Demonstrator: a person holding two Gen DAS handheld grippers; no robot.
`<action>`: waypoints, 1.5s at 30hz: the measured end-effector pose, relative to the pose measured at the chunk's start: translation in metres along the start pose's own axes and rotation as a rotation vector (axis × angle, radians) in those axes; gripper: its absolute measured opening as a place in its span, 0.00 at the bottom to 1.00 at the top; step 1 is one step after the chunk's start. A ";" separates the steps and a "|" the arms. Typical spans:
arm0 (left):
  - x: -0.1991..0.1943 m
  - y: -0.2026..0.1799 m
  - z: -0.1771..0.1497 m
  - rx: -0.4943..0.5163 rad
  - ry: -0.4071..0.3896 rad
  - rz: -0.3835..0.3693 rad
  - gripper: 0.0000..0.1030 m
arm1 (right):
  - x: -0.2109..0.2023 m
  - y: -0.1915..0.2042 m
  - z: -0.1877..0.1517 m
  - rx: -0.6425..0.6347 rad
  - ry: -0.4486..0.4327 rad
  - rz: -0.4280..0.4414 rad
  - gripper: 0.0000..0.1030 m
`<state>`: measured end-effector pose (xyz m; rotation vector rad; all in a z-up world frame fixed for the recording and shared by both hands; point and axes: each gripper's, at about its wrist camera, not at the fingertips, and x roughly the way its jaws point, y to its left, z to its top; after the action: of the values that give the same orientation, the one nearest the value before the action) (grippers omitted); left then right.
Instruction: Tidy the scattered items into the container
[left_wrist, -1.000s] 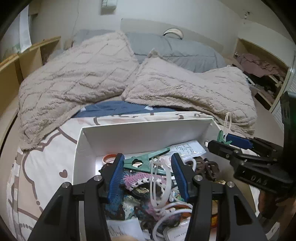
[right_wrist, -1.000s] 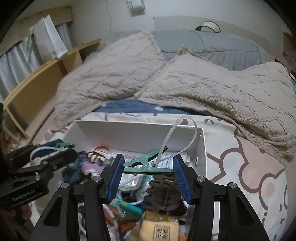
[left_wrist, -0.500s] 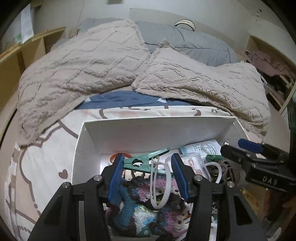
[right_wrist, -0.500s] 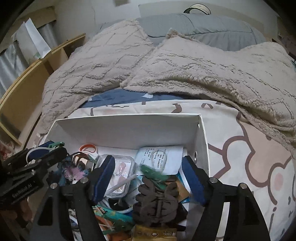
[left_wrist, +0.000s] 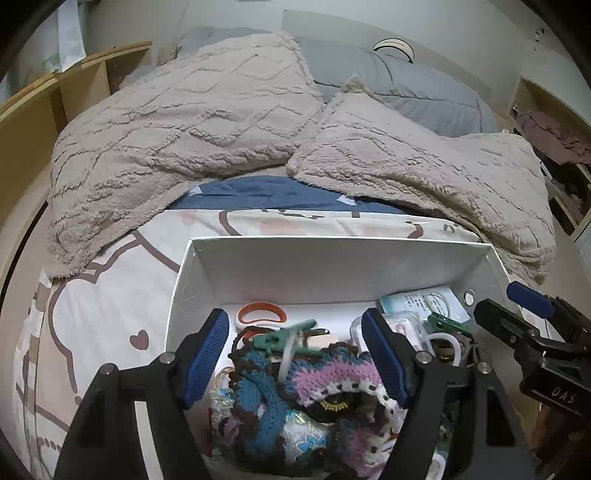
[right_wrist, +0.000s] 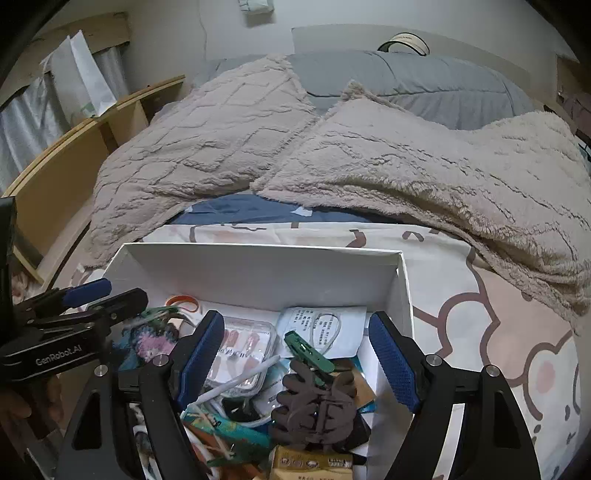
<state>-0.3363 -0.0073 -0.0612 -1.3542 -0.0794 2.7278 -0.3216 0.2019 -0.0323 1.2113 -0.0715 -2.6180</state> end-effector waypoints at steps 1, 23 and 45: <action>-0.002 -0.001 -0.001 0.008 0.000 0.004 0.72 | -0.001 0.000 0.000 -0.004 -0.001 -0.002 0.78; -0.071 -0.027 -0.020 0.070 -0.080 -0.035 0.72 | -0.065 0.001 -0.015 0.004 -0.046 -0.003 0.85; -0.170 -0.035 -0.049 0.105 -0.238 -0.021 1.00 | -0.155 0.022 -0.035 -0.044 -0.162 -0.077 0.95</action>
<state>-0.1930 0.0091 0.0476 -0.9938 0.0320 2.8184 -0.1948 0.2214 0.0634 1.0044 0.0033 -2.7654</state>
